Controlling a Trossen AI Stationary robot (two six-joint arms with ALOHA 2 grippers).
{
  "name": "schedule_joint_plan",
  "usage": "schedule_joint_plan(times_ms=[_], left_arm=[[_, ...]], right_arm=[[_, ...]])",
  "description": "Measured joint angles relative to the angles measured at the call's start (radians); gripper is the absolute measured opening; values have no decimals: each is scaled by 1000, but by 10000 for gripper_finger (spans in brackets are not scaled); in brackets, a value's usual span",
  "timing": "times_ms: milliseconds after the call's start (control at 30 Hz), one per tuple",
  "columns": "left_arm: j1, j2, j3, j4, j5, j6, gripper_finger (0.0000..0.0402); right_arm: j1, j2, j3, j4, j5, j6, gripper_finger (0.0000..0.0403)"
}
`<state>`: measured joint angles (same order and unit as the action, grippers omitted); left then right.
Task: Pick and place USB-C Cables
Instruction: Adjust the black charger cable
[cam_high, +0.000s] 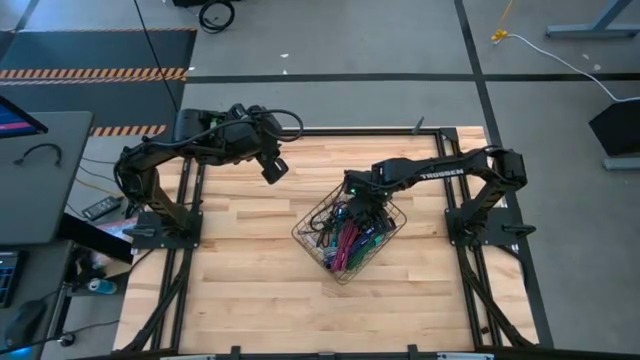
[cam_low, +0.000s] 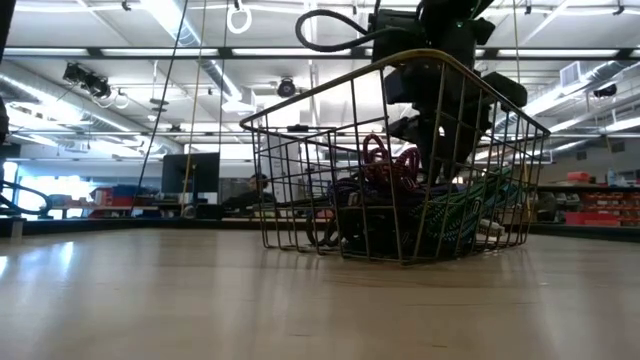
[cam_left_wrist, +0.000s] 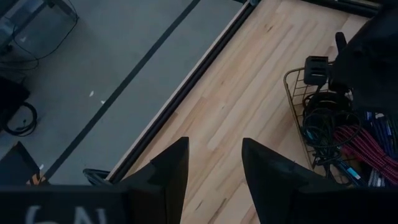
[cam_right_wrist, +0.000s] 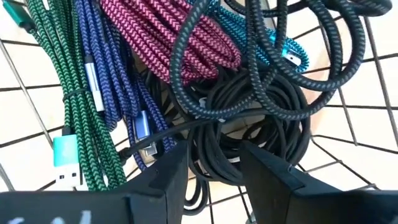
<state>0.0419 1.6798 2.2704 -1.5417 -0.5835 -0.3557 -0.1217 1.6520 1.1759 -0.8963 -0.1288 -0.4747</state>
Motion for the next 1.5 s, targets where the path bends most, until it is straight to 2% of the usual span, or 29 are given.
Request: schedule_joint_plan(times_ms=[200, 367, 667, 767, 933, 1000, 1100, 1500], left_arm=[[0, 0, 0, 0, 0, 0, 156], [0, 0, 0, 0, 0, 0, 156], [0, 0, 0, 1, 0, 0, 156], [0, 0, 0, 1, 0, 0, 156], [0, 0, 0, 1, 0, 0, 156], [0, 0, 0, 1, 0, 0, 156], [0, 0, 0, 1, 0, 1, 156], [0, 0, 0, 1, 0, 29, 156]], right_arm=[[-12, 0, -55, 19, -25, 0, 151], [-14, -5, -104, 70, 14, -1, 151], [-16, 0, -113, 162, 49, 1, 146], [-15, 0, -113, 156, 53, 21, 115], [-14, -6, -112, 131, 28, 89, 18], [-9, -14, -108, 118, 24, 124, 14], [-5, -15, -52, 53, 23, 169, 11], [10, -18, 318, -195, 30, 209, 8]])
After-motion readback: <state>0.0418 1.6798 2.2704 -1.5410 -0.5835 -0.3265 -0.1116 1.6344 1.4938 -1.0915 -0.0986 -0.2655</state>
